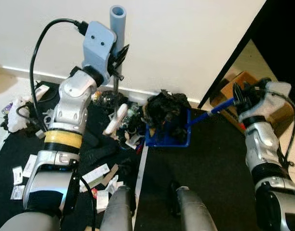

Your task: Sweep floor

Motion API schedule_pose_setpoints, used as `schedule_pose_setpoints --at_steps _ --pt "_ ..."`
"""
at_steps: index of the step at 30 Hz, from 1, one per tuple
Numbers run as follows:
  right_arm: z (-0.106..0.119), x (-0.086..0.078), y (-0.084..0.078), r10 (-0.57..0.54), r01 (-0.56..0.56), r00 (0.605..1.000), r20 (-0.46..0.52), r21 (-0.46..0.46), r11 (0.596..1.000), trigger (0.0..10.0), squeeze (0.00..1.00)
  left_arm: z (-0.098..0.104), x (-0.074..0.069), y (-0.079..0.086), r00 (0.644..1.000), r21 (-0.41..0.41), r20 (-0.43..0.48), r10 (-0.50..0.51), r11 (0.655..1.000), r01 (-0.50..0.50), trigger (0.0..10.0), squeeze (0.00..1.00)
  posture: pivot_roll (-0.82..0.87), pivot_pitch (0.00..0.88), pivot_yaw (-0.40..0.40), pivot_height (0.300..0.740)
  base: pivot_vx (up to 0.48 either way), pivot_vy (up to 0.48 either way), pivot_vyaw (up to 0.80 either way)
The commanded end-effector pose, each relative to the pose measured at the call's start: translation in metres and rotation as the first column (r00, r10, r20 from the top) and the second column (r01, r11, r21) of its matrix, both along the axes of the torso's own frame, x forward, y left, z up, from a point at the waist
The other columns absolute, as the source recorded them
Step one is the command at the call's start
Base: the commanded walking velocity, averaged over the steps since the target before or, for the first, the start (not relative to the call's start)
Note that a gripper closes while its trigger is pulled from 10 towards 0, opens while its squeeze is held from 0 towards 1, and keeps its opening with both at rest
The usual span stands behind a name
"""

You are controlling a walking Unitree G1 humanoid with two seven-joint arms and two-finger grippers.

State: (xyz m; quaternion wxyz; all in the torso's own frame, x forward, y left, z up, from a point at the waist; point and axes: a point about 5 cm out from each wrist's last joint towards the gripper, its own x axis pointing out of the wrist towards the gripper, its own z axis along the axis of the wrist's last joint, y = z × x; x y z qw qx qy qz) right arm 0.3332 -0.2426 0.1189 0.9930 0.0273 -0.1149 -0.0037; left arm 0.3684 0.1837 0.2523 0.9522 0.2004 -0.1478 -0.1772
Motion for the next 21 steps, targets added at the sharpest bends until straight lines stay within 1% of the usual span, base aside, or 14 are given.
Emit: schedule_pose_setpoints --at_steps 1,3,4,5,6,9,10,12,15,17,18,19,21 --pt "0.003 -0.005 -0.013 -0.039 0.039 0.999 0.023 0.001 0.999 10.0 0.00 0.004 -0.002 0.003 0.999 0.035 0.039 0.008 0.999 -0.009 10.0 0.00 0.00 0.134 -0.039 0.740 0.000 0.000 0.00" --pt "-0.015 -0.019 -0.029 -0.092 0.091 0.994 -0.056 -0.025 0.996 10.0 0.00 0.004 -0.001 0.002 0.999 0.045 0.041 0.012 0.999 -0.014 10.0 0.00 0.00 0.136 -0.032 0.740 0.000 0.000 0.00" --pt "-0.015 -0.019 -0.029 -0.092 0.091 0.994 -0.056 -0.025 0.996 10.0 0.00 0.004 -0.001 0.002 0.999 0.045 0.041 0.012 0.999 -0.014 10.0 0.00 0.00 0.136 -0.032 0.740 0.000 0.000 0.00" --pt "-0.024 -0.027 -0.038 -0.129 0.126 0.987 -0.097 -0.037 0.991 10.0 0.00 0.004 -0.001 0.002 0.999 0.047 0.042 0.014 0.999 -0.016 10.0 0.00 0.00 0.136 -0.031 0.740 0.000 0.000 0.00" --pt "-0.024 -0.027 -0.038 -0.129 0.126 0.987 -0.097 -0.037 0.991 10.0 0.00 0.004 -0.001 0.002 0.999 0.047 0.042 0.014 0.999 -0.016 10.0 0.00 0.00 0.136 -0.031 0.740 0.000 0.000 0.00" --pt "-0.035 -0.044 -0.062 -0.240 0.236 0.958 -0.158 -0.046 0.971 10.0 0.00 0.006 0.001 -0.002 0.999 0.045 0.049 0.009 0.999 -0.011 10.0 0.00 -0.01 0.138 -0.024 0.740 0.000 0.000 0.00" --pt "-0.035 -0.044 -0.062 -0.240 0.236 0.958 -0.158 -0.046 0.971 10.0 0.00 0.006 0.001 -0.002 0.999 0.045 0.049 0.009 0.999 -0.011 10.0 0.00 -0.01 0.138 -0.024 0.740 0.000 0.000 0.00" --pt "-0.034 -0.049 -0.078 -0.320 0.315 0.932 -0.170 -0.060 0.947 10.0 0.00 0.008 0.003 -0.004 0.998 0.036 0.061 0.006 0.999 -0.009 10.0 0.00 -0.01 0.140 -0.020 0.740 0.000 0.000 0.00" --pt "-0.028 -0.051 -0.093 -0.390 0.377 0.902 -0.185 -0.099 0.921 10.0 0.00 0.011 0.004 -0.006 0.997 0.024 0.074 0.010 1.000 -0.012 10.0 0.00 -0.01 0.140 -0.021 0.740 0.000 0.000 0.00" --pt "-0.025 -0.051 -0.099 -0.414 0.400 0.890 -0.189 -0.108 0.910 10.0 0.00 0.012 0.005 -0.007 0.997 0.015 0.082 0.016 1.000 -0.018 10.0 0.00 -0.01 0.143 -0.025 0.740 0.000 0.000 0.00" --pt "-0.025 -0.051 -0.099 -0.414 0.400 0.890 -0.189 -0.108 0.910 10.0 0.00 0.012 0.005 -0.007 0.997 0.015 0.082 0.016 1.000 -0.018 10.0 0.00 -0.01 0.143 -0.025 0.740 0.000 0.000 0.00" --pt "-0.021 -0.049 -0.103 -0.429 0.413 0.885 -0.184 -0.119 0.903 10.0 0.00 0.014 0.007 -0.008 0.995 0.001 0.097 0.031 1.000 -0.032 10.0 0.00 0.00 0.149 -0.026 0.740 0.000 0.000 0.00" --pt "-0.021 -0.049 -0.103 -0.429 0.413 0.885 -0.184 -0.119 0.903 10.0 0.00 0.014 0.007 -0.008 0.995 0.001 0.097 0.031 1.000 -0.032 10.0 0.00 0.00 0.149 -0.026 0.740 0.000 0.000 0.00"
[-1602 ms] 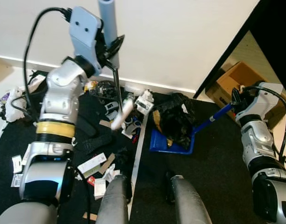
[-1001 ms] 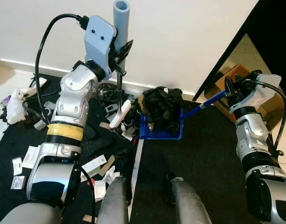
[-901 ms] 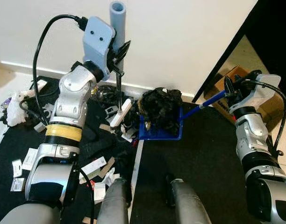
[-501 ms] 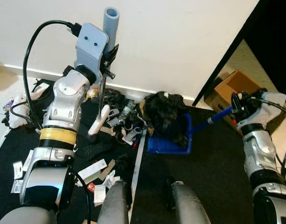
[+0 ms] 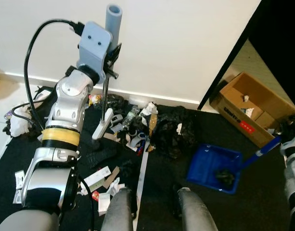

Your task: Sweep floor

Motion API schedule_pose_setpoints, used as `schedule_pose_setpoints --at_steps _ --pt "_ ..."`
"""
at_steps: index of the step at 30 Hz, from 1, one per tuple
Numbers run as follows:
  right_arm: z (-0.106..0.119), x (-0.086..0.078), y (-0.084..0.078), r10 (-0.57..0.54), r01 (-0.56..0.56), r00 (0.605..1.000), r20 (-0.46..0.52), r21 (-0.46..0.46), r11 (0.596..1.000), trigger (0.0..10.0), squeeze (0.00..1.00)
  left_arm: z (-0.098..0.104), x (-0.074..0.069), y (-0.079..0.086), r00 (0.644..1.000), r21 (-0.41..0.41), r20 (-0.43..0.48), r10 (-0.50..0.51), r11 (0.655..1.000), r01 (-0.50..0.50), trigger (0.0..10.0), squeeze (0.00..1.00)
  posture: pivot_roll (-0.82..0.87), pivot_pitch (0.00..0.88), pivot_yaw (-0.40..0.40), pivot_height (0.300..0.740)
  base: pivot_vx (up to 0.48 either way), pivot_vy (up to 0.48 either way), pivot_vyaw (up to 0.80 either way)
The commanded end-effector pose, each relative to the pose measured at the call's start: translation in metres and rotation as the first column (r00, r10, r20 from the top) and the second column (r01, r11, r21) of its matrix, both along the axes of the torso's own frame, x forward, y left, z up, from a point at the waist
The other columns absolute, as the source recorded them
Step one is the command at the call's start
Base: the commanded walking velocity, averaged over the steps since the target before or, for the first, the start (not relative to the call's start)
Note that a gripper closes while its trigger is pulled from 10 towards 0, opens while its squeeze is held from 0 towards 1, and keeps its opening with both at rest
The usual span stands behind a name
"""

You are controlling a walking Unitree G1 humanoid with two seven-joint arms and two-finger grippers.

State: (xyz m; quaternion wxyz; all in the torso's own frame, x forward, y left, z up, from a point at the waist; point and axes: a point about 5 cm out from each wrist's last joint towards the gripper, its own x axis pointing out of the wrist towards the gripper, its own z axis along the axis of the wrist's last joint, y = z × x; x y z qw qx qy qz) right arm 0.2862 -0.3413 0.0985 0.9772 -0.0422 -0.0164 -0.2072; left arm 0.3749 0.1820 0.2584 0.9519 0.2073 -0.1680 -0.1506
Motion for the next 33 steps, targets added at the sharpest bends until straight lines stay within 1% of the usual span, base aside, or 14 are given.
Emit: schedule_pose_setpoints --at_steps 1,2,6,11,15,18,20,22,25,26,29,30,32,33 --pt "0.003 0.001 -0.004 -0.029 0.029 1.000 0.006 0.008 1.000 10.0 0.00 0.008 0.002 -0.008 0.998 -0.014 0.060 -0.001 1.000 0.001 10.0 0.00 0.00 0.155 -0.027 0.740 0.000 0.000 0.00" --pt "0.007 0.006 -0.002 -0.029 0.028 0.999 0.017 0.010 1.000 10.0 0.00 0.008 0.004 -0.010 0.997 -0.047 0.072 0.011 0.999 -0.008 10.0 0.00 0.00 0.172 -0.025 0.740 0.000 0.000 0.00" --pt "0.013 0.018 0.007 -0.005 0.005 0.999 0.032 0.018 1.000 10.0 0.00 0.004 0.007 -0.015 0.997 -0.071 0.079 0.022 0.997 -0.017 10.0 0.00 0.00 0.188 -0.024 0.740 0.000 0.000 0.00" --pt "0.016 0.042 0.039 0.071 -0.071 0.997 0.016 0.014 0.997 10.0 0.00 -0.016 0.013 -0.034 0.999 -0.078 0.045 0.003 0.997 0.001 10.0 0.00 0.01 0.234 -0.022 0.740 0.000 0.000 0.00" --pt "0.013 0.047 0.049 0.075 -0.075 0.997 -0.006 0.019 0.997 10.0 0.00 -0.027 0.016 -0.040 1.000 -0.098 0.016 0.023 0.995 -0.021 10.0 0.00 0.02 0.253 -0.025 0.740 0.000 0.000 0.00" --pt "0.009 0.052 0.059 0.074 -0.073 0.997 -0.032 0.036 0.997 10.0 0.00 -0.044 0.018 -0.050 0.998 -0.111 -0.022 0.066 0.991 -0.068 10.0 0.00 0.03 0.256 -0.032 0.740 0.000 0.000 0.00" --pt "0.008 0.052 0.060 0.074 -0.073 0.997 -0.033 0.042 0.996 10.0 0.00 -0.047 0.018 -0.051 0.997 -0.112 -0.028 0.077 0.990 -0.080 10.0 0.00 0.03 0.255 -0.031 0.740 0.000 0.000 0.00" --pt "0.007 0.053 0.064 0.081 -0.079 0.996 -0.026 0.062 0.995 10.0 0.00 -0.059 0.021 -0.049 0.985 -0.157 -0.133 0.110 0.979 -0.130 10.0 0.00 0.02 0.250 -0.029 0.740 0.000 0.000 0.00" --pt "0.006 0.053 0.066 0.089 -0.088 0.996 -0.017 0.086 0.992 10.0 0.00 -0.066 0.021 -0.046 0.974 -0.181 -0.183 0.132 0.970 -0.165 10.0 0.00 0.02 0.242 -0.027 0.740 0.000 0.000 0.00" --pt "0.006 0.054 0.069 0.104 -0.104 0.995 0.000 0.112 0.988 10.0 0.00 -0.072 0.020 -0.038 0.966 -0.235 -0.220 0.135 0.954 -0.187 10.0 0.00 0.02 0.228 -0.024 0.740 0.000 0.000 0.00" --pt "0.009 0.054 0.071 0.118 -0.124 0.992 0.055 0.140 0.982 10.0 0.00 -0.086 0.015 -0.016 0.945 -0.335 -0.277 0.172 0.905 -0.262 10.0 0.00 0.00 0.187 -0.020 0.740 0.000 0.000 0.00" --pt "0.009 0.054 0.071 0.118 -0.124 0.992 0.055 0.140 0.982 10.0 0.00 -0.086 0.015 -0.016 0.945 -0.335 -0.277 0.172 0.905 -0.262 10.0 0.00 0.00 0.187 -0.020 0.740 0.000 0.000 0.00" --pt "0.017 0.054 0.068 0.108 -0.123 0.988 0.108 0.140 0.982 10.0 0.00 -0.093 0.010 0.001 0.932 -0.377 -0.294 0.212 0.870 -0.317 10.0 0.00 0.00 0.161 -0.020 0.740 0.000 0.000 0.00" --pt "0.017 0.054 0.068 0.108 -0.123 0.988 0.108 0.140 0.982 10.0 0.00 -0.093 0.010 0.001 0.932 -0.377 -0.294 0.212 0.870 -0.317 10.0 0.00 0.00 0.161 -0.020 0.740 0.000 0.000 0.00"
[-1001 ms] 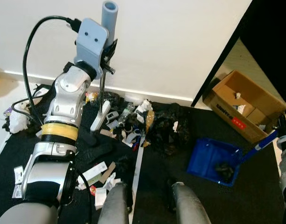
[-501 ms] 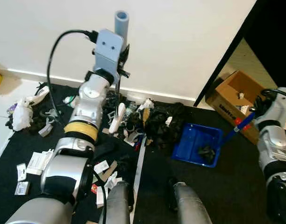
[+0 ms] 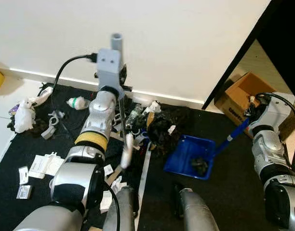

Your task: Sweep floor

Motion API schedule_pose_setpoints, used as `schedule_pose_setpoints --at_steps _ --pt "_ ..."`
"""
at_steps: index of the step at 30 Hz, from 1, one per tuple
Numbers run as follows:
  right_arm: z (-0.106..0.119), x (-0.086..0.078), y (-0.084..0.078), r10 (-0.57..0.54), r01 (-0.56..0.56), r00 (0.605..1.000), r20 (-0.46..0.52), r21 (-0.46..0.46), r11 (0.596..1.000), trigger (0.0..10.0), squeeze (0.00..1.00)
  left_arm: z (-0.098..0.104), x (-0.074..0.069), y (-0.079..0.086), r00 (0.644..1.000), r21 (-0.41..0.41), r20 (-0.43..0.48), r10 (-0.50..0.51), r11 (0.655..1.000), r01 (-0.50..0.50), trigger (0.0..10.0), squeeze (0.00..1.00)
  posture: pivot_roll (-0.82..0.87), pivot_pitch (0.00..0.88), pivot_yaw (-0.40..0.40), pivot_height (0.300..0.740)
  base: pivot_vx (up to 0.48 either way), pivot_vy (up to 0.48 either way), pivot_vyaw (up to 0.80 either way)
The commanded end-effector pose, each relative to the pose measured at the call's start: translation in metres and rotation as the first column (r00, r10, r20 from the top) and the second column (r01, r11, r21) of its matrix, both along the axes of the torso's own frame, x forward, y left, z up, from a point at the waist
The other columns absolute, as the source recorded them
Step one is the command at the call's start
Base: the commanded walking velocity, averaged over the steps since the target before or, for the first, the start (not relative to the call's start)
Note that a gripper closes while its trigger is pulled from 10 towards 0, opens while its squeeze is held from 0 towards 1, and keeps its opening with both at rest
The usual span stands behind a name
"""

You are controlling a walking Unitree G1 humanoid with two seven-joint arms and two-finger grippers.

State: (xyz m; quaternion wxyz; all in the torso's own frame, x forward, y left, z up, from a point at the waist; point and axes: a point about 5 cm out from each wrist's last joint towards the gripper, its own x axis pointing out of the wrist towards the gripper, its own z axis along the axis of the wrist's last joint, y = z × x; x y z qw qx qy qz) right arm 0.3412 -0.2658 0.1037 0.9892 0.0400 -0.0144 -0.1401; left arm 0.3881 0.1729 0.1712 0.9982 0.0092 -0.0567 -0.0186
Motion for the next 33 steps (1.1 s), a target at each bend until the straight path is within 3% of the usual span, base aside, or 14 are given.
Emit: schedule_pose_setpoints --at_steps 1,5,13,29,33 --pt "0.015 -0.001 -0.009 -0.030 0.031 0.995 0.095 -0.010 0.999 10.0 0.00 -0.008 -0.005 0.016 0.999 -0.028 -0.018 0.050 0.998 -0.051 10.0 0.00 -0.01 0.138 -0.021 0.740 0.000 0.000 0.00" --pt "0.032 0.002 -0.015 -0.017 0.025 0.986 0.168 -0.044 0.999 10.0 0.00 -0.015 -0.014 0.029 0.997 -0.036 -0.017 0.082 0.996 -0.082 10.0 0.00 -0.01 0.091 -0.023 0.740 0.000 0.000 0.00" --pt "0.048 0.005 -0.023 -0.011 0.024 0.976 0.215 -0.062 0.998 10.0 0.00 -0.027 -0.022 0.035 0.992 -0.043 -0.038 0.120 0.992 -0.122 10.0 0.00 -0.01 0.055 -0.027 0.740 0.000 0.000 0.00" --pt "0.024 -0.006 -0.017 -0.001 0.011 0.986 0.166 -0.056 0.998 10.0 0.00 -0.032 -0.028 0.017 0.995 -0.019 -0.029 0.093 0.995 -0.093 10.0 0.00 0.00 0.045 -0.020 0.740 0.000 0.000 0.00" --pt "0.019 -0.007 -0.015 0.000 0.008 0.988 0.153 -0.052 0.999 10.0 0.00 -0.035 -0.028 0.012 0.996 -0.029 -0.046 0.077 0.996 -0.079 10.0 0.00 0.01 0.049 -0.020 0.740 0.000 -0.414 0.00"
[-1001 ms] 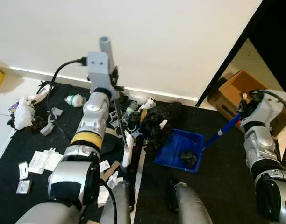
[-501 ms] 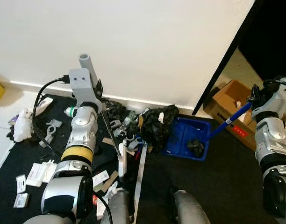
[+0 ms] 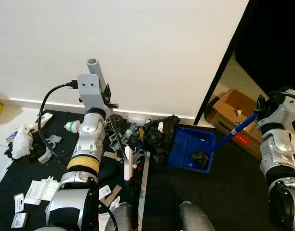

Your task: Sweep floor

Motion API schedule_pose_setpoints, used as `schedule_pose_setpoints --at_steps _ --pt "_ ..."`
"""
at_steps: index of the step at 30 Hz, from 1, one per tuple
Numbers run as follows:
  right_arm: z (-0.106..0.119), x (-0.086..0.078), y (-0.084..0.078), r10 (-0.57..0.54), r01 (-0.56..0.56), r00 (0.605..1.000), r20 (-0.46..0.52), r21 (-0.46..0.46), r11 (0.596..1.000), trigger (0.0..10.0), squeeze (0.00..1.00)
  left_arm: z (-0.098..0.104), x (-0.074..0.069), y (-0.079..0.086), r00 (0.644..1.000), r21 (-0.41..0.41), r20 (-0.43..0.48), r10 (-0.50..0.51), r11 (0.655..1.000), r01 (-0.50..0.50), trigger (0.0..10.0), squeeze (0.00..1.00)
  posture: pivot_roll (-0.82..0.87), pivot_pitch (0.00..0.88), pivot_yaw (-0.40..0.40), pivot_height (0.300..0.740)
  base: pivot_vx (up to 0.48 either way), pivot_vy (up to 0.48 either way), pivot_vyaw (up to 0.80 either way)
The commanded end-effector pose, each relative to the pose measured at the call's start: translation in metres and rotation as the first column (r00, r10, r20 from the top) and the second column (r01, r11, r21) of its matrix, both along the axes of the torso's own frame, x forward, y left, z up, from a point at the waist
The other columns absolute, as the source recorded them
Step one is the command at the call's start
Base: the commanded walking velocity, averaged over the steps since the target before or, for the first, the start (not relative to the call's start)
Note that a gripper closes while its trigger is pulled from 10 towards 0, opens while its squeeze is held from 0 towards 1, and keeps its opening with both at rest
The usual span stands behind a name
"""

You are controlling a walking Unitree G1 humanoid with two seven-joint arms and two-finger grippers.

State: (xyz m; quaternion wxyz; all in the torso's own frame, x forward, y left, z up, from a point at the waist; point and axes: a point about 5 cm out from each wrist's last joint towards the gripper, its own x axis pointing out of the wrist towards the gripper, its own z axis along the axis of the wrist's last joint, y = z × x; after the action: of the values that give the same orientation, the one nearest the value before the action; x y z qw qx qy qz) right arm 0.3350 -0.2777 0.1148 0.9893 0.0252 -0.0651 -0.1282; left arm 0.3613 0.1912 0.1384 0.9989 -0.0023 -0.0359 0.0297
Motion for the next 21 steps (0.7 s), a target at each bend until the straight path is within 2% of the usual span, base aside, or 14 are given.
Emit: schedule_pose_setpoints --at_steps 1,7,16,21 --pt "0.0061 -0.0014 -0.0026 -0.021 0.022 0.998 0.053 -0.005 1.000 10.0 0.00 -0.0024 -0.0013 -0.0092 1.000 -0.001 -0.006 -0.024 1.000 0.024 10.0 0.00 0.01 0.058 -0.020 0.740 0.000 -0.480 0.00" --pt "0.0026 -0.0032 -0.0024 -0.023 0.023 0.999 0.041 -0.005 1.000 10.0 0.00 -0.0054 -0.0017 -0.0157 0.999 0.015 -0.027 -0.042 0.999 0.042 10.0 0.00 0.00 0.068 -0.019 0.740 0.000 -0.480 0.00" --pt "0.0021 -0.0039 -0.0037 -0.023 0.024 0.999 0.035 -0.010 1.000 10.0 0.00 -0.0069 -0.0020 -0.0168 0.999 0.007 -0.035 -0.041 0.999 0.042 10.0 0.00 0.00 0.074 -0.022 0.740 0.000 -0.472 0.00" --pt "0.0030 -0.0031 -0.0039 -0.019 0.020 0.999 0.032 -0.014 1.000 10.0 0.00 -0.0078 -0.0022 -0.0150 0.999 -0.015 -0.037 -0.030 0.999 0.030 10.0 0.00 0.00 0.080 -0.026 0.740 0.000 0.000 0.00"
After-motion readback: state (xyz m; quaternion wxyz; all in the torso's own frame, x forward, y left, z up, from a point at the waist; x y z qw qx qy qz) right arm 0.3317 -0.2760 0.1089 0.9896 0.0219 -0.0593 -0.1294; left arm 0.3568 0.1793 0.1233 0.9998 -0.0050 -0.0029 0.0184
